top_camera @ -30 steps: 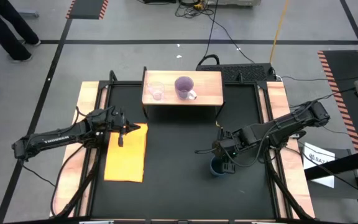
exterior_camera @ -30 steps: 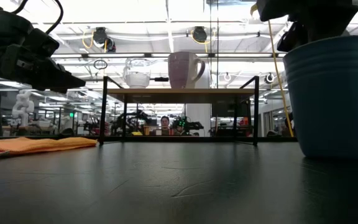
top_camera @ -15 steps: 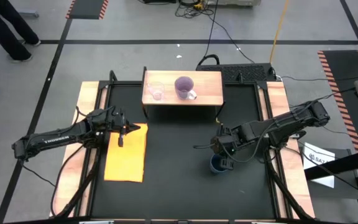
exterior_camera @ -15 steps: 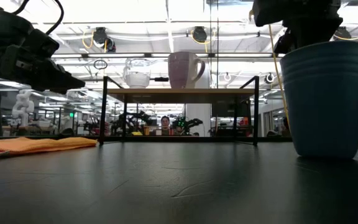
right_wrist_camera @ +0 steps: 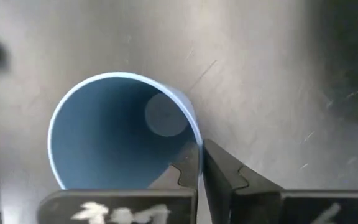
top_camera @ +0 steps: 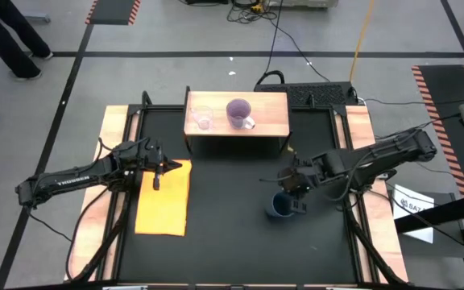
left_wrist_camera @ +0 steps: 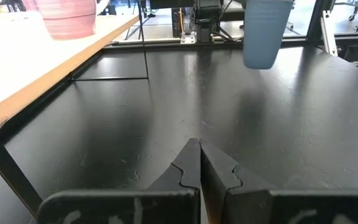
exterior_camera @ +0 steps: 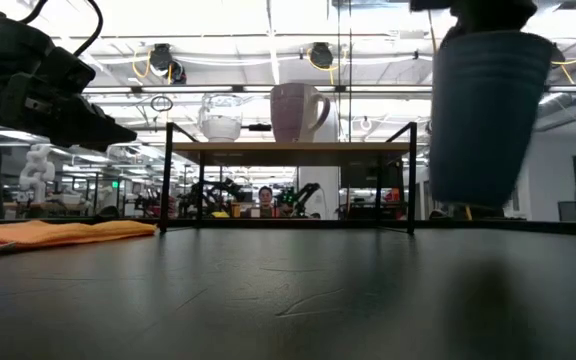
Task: Stack small to large cups/mugs on shelf
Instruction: Put the blue cup on the shelf
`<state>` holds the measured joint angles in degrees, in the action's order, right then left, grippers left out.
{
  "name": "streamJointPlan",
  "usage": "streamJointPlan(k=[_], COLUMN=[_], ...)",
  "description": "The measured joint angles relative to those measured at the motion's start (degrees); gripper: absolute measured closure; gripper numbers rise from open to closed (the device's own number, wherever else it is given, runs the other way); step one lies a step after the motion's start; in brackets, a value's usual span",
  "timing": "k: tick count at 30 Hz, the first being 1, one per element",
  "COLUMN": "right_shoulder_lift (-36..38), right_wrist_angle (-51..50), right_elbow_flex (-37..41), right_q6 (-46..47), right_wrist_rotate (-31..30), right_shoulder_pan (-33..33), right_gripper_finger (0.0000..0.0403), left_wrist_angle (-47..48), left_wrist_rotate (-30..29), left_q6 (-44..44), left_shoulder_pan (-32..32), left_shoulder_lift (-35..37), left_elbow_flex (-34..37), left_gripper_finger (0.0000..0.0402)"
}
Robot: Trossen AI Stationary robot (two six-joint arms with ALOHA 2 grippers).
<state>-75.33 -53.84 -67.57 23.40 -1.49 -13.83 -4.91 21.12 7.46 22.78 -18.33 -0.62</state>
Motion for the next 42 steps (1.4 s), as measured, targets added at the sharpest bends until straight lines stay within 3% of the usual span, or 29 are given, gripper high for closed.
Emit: streamJointPlan(k=[10,22,36,42], right_shoulder_lift=[6.06,3.48,1.57,1.61], right_wrist_angle=[-4.14,-14.42,-19.76,-22.69], right_elbow_flex=[-2.01,-14.61,-15.98,-20.58], right_q6=[1.39,-0.42,-0.49,-0.06], right_wrist_rotate=[-0.23,-0.46,1.83,1.83], right_shoulder_pan=[1.54,4.43,6.04,6.04], right_gripper_finger=[0.0402,0.0403,0.0403,0.0403], left_wrist_angle=[-0.09,-0.11,-0.09,-0.10], left_wrist_rotate=[-0.04,-0.09,-0.13,-0.14], left_q6=[0.02,0.35,0.29,-0.04], left_shoulder_pan=[0.00,0.00,0.00,0.00], left_shoulder_lift=[0.01,0.01,0.02,0.00], left_elbow_flex=[0.00,0.00,0.00,0.00], left_gripper_finger=[0.0401,0.0401,0.0401,0.0401])
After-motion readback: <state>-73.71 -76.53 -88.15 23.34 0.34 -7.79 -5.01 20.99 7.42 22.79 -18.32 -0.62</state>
